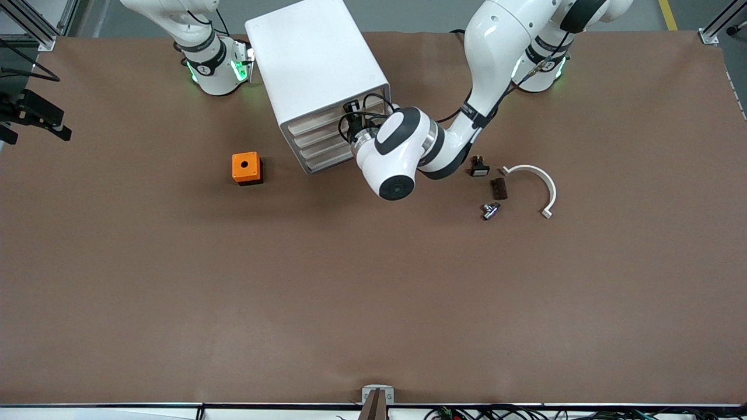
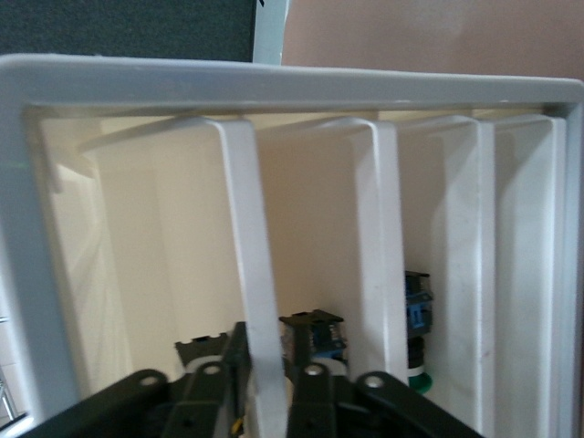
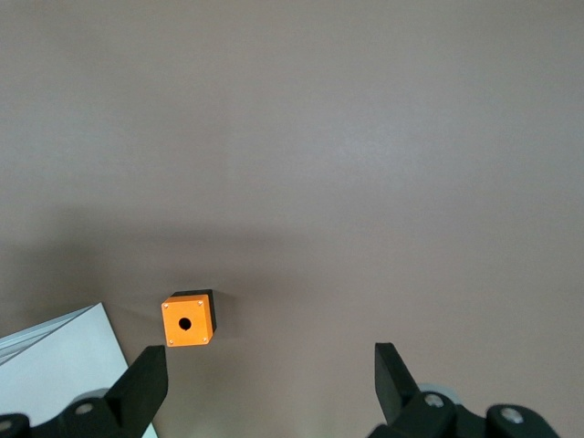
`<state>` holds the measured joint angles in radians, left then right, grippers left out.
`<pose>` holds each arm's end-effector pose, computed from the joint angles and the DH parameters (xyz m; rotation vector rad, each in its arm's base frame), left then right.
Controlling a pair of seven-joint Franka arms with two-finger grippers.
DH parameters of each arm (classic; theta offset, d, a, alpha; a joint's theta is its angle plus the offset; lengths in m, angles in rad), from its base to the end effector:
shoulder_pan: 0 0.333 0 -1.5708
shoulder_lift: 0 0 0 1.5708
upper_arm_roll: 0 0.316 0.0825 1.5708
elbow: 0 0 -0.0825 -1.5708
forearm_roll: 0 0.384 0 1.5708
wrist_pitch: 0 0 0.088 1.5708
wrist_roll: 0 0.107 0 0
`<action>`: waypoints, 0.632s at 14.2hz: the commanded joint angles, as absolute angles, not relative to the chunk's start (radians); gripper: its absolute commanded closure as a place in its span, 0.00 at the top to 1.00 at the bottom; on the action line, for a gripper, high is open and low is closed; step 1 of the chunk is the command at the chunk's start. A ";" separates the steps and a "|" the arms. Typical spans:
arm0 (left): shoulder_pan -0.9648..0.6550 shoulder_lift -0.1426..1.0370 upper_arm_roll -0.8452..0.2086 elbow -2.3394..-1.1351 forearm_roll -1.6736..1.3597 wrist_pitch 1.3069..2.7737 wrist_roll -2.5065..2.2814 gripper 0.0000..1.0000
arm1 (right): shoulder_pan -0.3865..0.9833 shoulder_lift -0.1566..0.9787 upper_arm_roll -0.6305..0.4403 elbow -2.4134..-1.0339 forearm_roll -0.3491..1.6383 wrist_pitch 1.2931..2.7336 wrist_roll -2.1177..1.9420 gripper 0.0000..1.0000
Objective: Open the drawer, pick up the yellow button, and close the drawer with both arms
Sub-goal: 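Reach the left gripper to the cabinet's top drawer handle and grip it, then pull the drawer open with the left gripper while the right gripper approaches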
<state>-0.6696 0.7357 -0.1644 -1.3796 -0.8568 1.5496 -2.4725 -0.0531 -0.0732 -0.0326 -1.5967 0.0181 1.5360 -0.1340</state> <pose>0.4164 -0.5461 0.2921 -1.3361 -1.8609 1.1577 0.5264 -0.0439 0.6489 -3.1216 -0.0767 -0.0228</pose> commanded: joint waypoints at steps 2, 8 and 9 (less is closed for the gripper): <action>-0.637 0.742 -0.153 -1.367 -0.853 1.537 -2.479 0.00 | -0.060 -0.032 -0.020 -1.569 -0.040 1.555 -0.161 1.00; -0.482 0.744 -0.144 -1.315 -0.856 1.580 -2.451 0.00 | -0.075 0.150 -0.023 -1.554 -0.070 1.638 -0.178 1.00; -0.474 0.745 -0.144 -1.301 -0.856 1.601 -2.445 0.00 | -0.074 0.155 -0.023 -1.554 -0.087 1.635 -0.181 1.00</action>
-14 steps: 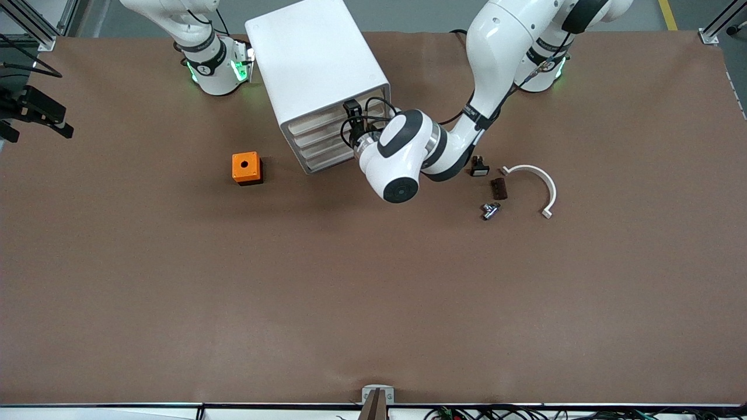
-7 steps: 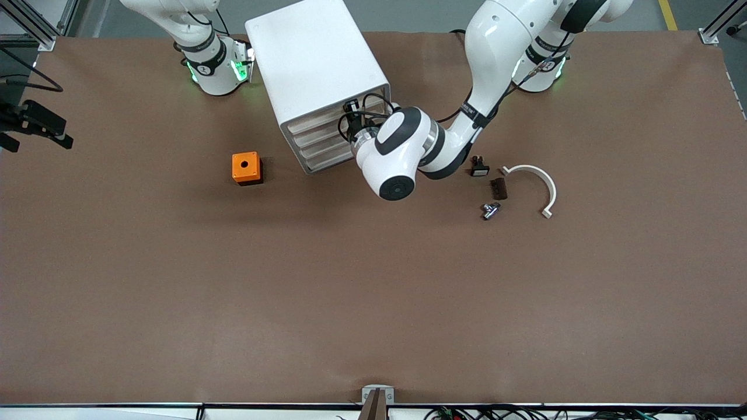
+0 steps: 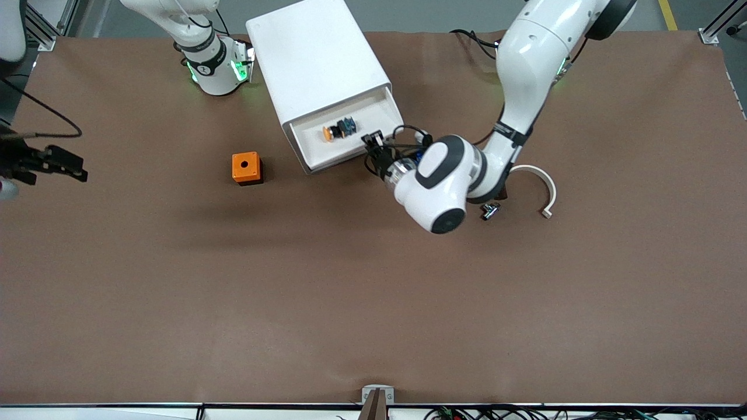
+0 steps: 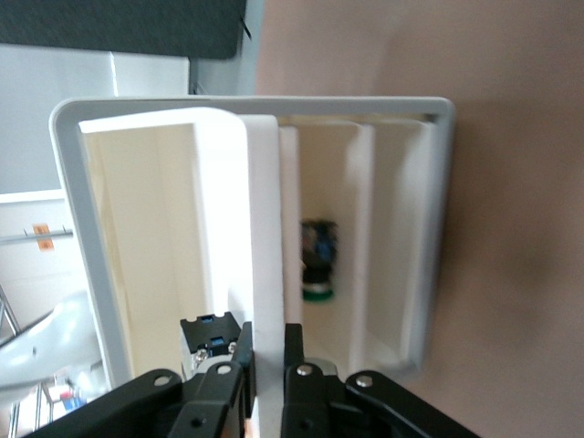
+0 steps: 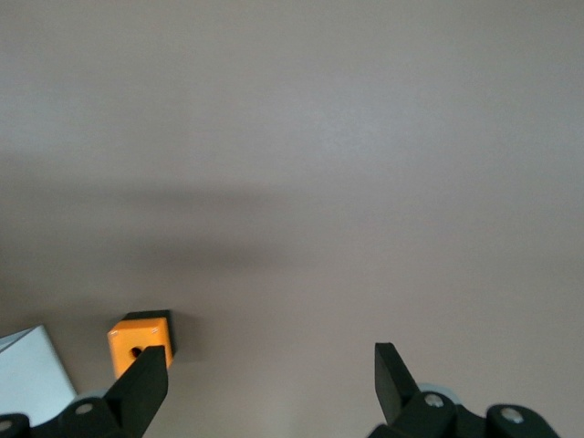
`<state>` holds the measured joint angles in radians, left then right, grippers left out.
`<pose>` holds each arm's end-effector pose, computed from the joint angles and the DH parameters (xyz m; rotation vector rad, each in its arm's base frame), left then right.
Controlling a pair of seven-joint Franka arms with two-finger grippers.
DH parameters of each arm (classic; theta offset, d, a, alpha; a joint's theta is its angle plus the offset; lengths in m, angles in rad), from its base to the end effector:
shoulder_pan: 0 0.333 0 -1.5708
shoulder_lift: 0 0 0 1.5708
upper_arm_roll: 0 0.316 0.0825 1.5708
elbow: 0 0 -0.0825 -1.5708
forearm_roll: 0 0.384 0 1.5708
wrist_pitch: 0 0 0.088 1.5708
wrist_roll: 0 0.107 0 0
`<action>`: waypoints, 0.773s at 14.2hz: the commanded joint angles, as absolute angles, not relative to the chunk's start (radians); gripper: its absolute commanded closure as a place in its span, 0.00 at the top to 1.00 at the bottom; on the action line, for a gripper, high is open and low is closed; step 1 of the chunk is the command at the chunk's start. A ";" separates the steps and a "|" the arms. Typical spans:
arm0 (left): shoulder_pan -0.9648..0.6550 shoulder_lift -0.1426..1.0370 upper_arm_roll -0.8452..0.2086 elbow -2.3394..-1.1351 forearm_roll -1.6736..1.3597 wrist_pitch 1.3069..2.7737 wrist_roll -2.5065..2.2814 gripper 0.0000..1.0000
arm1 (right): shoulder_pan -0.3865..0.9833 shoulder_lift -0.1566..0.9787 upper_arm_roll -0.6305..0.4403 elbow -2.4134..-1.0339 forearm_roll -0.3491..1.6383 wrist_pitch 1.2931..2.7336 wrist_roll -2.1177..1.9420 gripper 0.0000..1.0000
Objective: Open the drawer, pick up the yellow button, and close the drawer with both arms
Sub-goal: 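Pull the drawer open with the left gripper while the right gripper approaches, then lower the right gripper into the drawer and grasp the yellow button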
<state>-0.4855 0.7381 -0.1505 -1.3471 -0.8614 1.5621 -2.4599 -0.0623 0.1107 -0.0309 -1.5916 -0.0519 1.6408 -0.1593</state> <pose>0.5227 -0.4586 0.3025 -1.2125 -2.0544 1.2679 0.5867 -0.0592 0.5574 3.0910 0.1104 -0.1050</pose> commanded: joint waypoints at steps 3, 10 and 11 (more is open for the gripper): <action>-0.449 0.746 -0.144 -1.301 -0.856 1.657 -2.416 0.00 | -0.078 0.153 -0.023 -1.552 -0.025 1.609 -0.114 1.00; -0.391 0.732 -0.141 -1.295 -0.839 1.646 -2.398 0.88 | 0.147 0.117 -0.014 -1.557 0.114 1.562 0.668 1.00; -0.377 0.732 -0.126 -1.295 -0.835 1.647 -2.398 0.91 | 0.205 0.117 -0.014 -1.557 0.114 1.568 0.780 1.00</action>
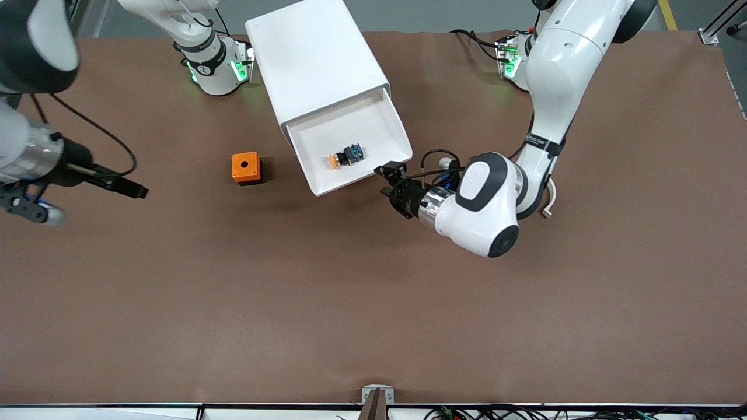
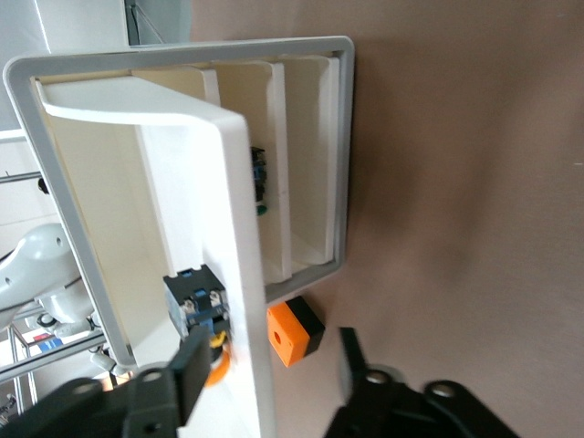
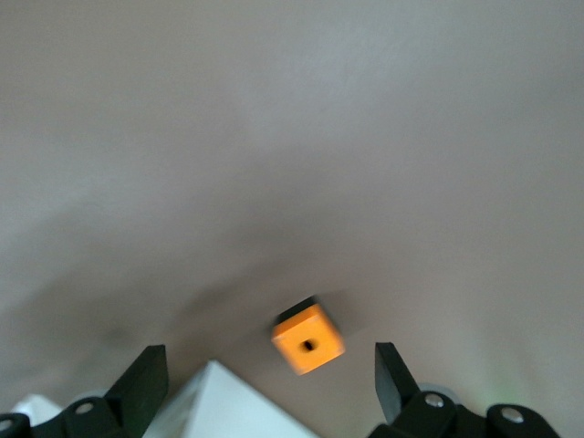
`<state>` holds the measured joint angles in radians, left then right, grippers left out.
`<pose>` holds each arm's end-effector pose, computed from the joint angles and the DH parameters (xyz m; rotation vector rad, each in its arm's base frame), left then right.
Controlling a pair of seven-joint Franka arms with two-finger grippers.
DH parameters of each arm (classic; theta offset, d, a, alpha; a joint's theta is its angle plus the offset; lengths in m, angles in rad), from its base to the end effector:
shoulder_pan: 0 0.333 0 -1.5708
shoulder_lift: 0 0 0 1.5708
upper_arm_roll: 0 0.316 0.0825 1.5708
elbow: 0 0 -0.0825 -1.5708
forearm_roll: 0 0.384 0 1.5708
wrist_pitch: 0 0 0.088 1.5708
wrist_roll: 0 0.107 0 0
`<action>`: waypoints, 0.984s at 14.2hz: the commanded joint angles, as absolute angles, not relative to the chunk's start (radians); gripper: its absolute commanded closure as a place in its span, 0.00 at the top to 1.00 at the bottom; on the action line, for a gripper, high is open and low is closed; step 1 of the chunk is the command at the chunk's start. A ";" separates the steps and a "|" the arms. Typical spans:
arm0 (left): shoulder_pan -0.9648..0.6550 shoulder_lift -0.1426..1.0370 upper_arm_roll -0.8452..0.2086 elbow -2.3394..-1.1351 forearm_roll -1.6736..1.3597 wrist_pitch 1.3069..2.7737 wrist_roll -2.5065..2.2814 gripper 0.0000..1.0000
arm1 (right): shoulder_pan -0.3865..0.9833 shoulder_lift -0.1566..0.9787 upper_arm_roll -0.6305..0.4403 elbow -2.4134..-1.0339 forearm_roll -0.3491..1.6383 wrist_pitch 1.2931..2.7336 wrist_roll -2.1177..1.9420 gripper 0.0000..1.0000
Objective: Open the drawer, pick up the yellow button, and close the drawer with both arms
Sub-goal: 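Lower the right gripper into the drawer and grasp the yellow button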
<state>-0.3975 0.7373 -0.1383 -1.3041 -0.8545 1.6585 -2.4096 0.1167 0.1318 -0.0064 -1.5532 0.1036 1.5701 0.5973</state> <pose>0.5868 -0.4075 0.3194 -1.2229 -2.2577 1.3325 0.5846 0.0761 0.5578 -2.9842 0.7507 0.2208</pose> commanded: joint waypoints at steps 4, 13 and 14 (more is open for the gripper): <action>-0.373 0.718 -0.045 -1.295 -0.744 1.643 -2.361 1.00 | 0.412 0.118 -0.015 -1.572 0.114 1.626 1.179 1.00; -0.385 0.660 -0.041 -1.267 -0.313 1.646 -1.728 1.00 | 0.745 0.216 -0.017 -1.649 0.043 1.877 1.698 1.00; -0.385 0.655 -0.046 -1.266 -0.290 1.646 -1.685 1.00 | 0.759 0.231 -0.015 -1.649 0.025 1.888 1.736 1.00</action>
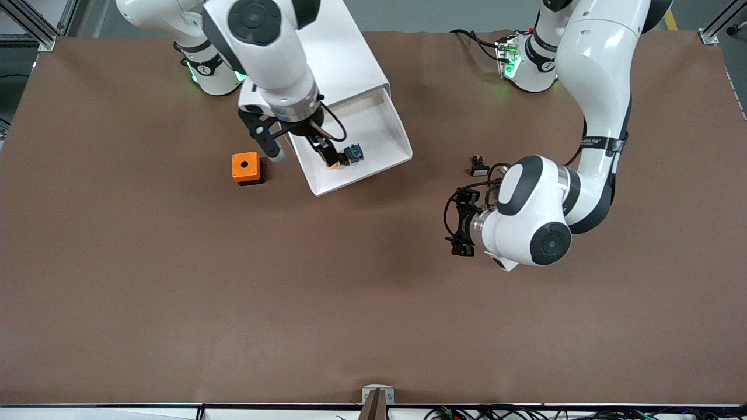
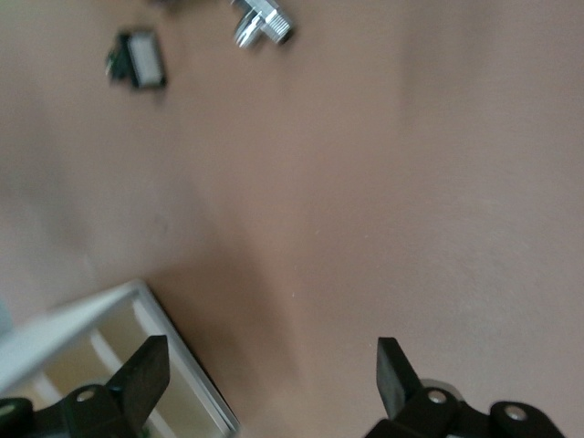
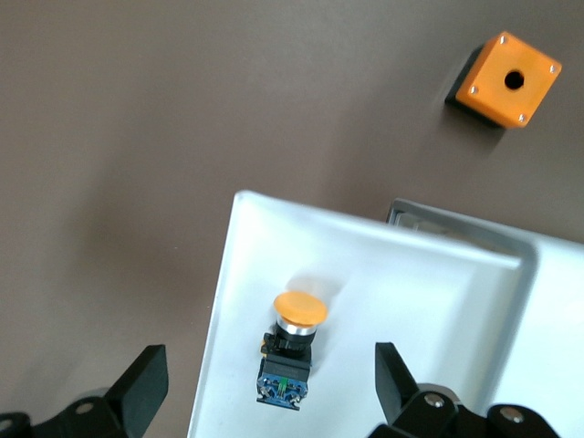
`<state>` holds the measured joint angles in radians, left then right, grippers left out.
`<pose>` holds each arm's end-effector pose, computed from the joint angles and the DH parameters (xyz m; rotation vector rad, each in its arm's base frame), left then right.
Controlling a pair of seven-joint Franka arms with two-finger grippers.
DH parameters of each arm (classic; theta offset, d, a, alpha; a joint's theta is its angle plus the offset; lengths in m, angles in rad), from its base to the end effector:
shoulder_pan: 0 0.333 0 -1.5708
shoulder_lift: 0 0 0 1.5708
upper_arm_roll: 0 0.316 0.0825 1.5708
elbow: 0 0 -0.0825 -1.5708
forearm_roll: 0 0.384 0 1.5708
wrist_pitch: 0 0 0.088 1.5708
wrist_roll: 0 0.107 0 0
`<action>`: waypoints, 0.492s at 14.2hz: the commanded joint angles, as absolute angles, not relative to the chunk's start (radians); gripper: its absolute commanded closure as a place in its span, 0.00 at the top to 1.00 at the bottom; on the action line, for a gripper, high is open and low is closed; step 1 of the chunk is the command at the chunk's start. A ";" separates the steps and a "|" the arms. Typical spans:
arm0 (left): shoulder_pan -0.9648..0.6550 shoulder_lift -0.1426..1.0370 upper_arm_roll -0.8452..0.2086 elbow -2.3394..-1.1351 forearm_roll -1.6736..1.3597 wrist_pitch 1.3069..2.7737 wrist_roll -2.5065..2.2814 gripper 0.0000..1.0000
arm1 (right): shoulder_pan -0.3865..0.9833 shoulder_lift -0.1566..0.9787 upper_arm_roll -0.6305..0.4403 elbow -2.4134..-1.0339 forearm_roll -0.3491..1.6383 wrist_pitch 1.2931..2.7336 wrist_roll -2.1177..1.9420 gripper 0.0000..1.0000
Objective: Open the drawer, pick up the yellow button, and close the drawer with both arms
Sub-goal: 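Lower the right gripper into the drawer and grasp the yellow button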
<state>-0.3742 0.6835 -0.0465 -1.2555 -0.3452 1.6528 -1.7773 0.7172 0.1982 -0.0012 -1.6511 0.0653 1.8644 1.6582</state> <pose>0.6358 -0.3129 0.3440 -2.2381 -1.9660 0.6920 0.4679 0.4138 0.4948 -2.7521 1.4338 0.0811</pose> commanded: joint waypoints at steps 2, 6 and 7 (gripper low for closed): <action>-0.387 0.638 -0.054 -1.267 -0.230 1.652 -1.527 1.00 | 0.788 0.267 -0.017 -1.649 0.014 1.911 1.794 1.00; -0.388 0.618 -0.078 -1.273 -0.204 1.660 -1.211 1.00 | 0.822 0.319 -0.017 -1.649 0.003 1.934 1.858 1.00; -0.387 0.615 -0.089 -1.275 -0.203 1.669 -1.177 1.00 | 0.831 0.333 -0.017 -1.649 -0.003 1.931 1.873 1.00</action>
<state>-0.3850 0.6438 -0.0670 -1.2554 -0.2304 1.6554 -1.2632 0.8044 0.3143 -0.0033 -1.6548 0.0180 1.9318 1.8297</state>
